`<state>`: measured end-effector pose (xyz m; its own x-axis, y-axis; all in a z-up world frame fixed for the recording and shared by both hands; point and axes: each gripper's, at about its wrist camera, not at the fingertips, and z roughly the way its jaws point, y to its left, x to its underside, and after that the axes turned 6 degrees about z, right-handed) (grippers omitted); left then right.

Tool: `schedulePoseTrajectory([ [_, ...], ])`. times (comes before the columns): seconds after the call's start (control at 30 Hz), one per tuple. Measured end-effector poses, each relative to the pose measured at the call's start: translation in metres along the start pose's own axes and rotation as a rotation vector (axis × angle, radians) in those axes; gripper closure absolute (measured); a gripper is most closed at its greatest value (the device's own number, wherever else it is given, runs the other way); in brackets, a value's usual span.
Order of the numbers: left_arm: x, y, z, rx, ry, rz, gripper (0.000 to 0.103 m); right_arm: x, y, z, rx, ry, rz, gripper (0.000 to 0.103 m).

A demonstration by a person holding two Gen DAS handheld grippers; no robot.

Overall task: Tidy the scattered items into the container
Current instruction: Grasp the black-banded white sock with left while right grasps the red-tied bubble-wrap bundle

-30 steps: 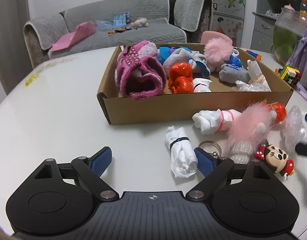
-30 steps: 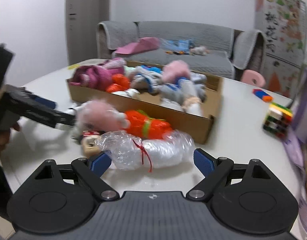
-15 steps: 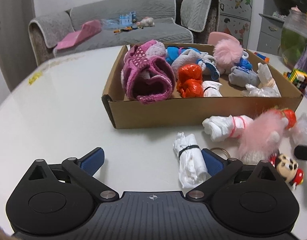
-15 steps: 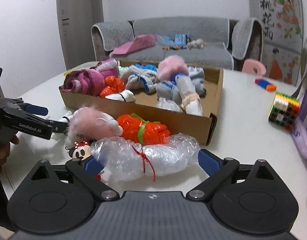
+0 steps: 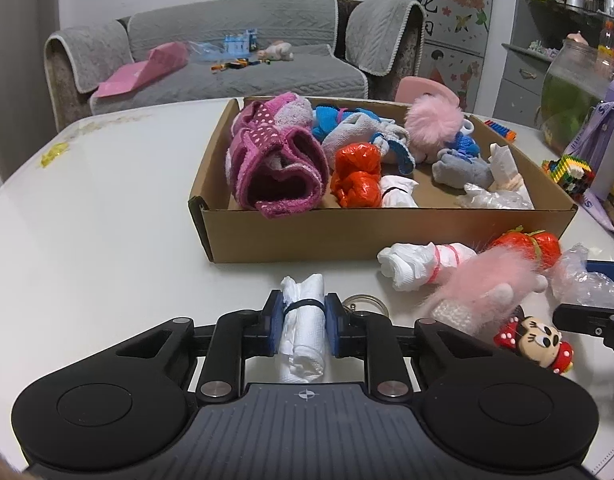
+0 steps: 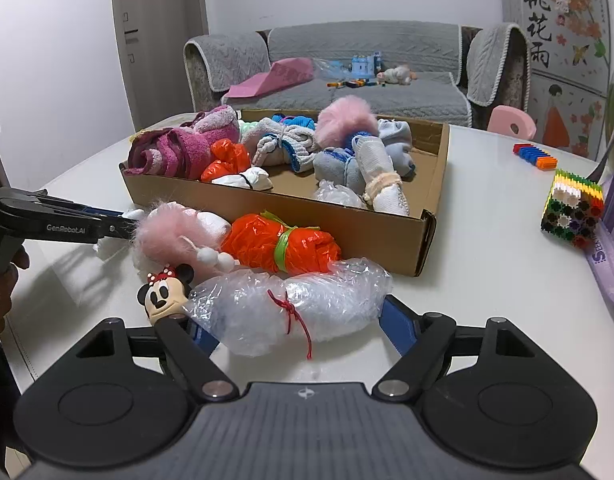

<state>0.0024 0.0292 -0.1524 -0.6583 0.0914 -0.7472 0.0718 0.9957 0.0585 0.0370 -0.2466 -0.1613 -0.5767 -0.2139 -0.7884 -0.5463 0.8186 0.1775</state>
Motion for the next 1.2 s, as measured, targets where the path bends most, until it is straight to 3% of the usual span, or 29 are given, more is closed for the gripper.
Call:
schedulePoseTrajectory([
  [0.17, 0.001, 0.000, -0.005, 0.010, -0.008, -0.008, 0.076, 0.000, 0.000, -0.002, -0.002, 0.000, -0.003, 0.028],
  [0.23, 0.002, 0.001, -0.007, 0.013, -0.008, -0.015, 0.071, 0.000, 0.000, -0.002, -0.004, 0.000, -0.004, 0.028],
  [0.3, 0.004, 0.001, -0.009, -0.023, -0.013, -0.019, 0.038, 0.000, 0.000, -0.002, -0.002, 0.000, -0.004, 0.028],
  [0.33, 0.004, 0.002, -0.010, -0.045, -0.022, -0.011, 0.035, 0.000, 0.000, -0.002, -0.002, 0.000, -0.005, 0.028],
  [0.7, 0.011, 0.017, -0.012, -0.060, 0.008, -0.035, 0.062, 0.000, 0.001, -0.001, -0.001, 0.002, -0.013, 0.028],
  [0.83, 0.011, 0.018, -0.012, -0.059, 0.007, -0.034, 0.066, 0.000, 0.002, 0.000, 0.001, 0.006, -0.018, 0.028],
  [0.9, 0.010, 0.014, -0.012, -0.053, 0.006, -0.019, 0.075, 0.000, 0.003, 0.001, 0.002, 0.008, -0.022, 0.029],
  [1.2, 0.011, 0.010, -0.017, -0.037, 0.005, -0.008, 0.082, -0.001, 0.002, -0.005, -0.002, 0.002, -0.005, 0.035],
])
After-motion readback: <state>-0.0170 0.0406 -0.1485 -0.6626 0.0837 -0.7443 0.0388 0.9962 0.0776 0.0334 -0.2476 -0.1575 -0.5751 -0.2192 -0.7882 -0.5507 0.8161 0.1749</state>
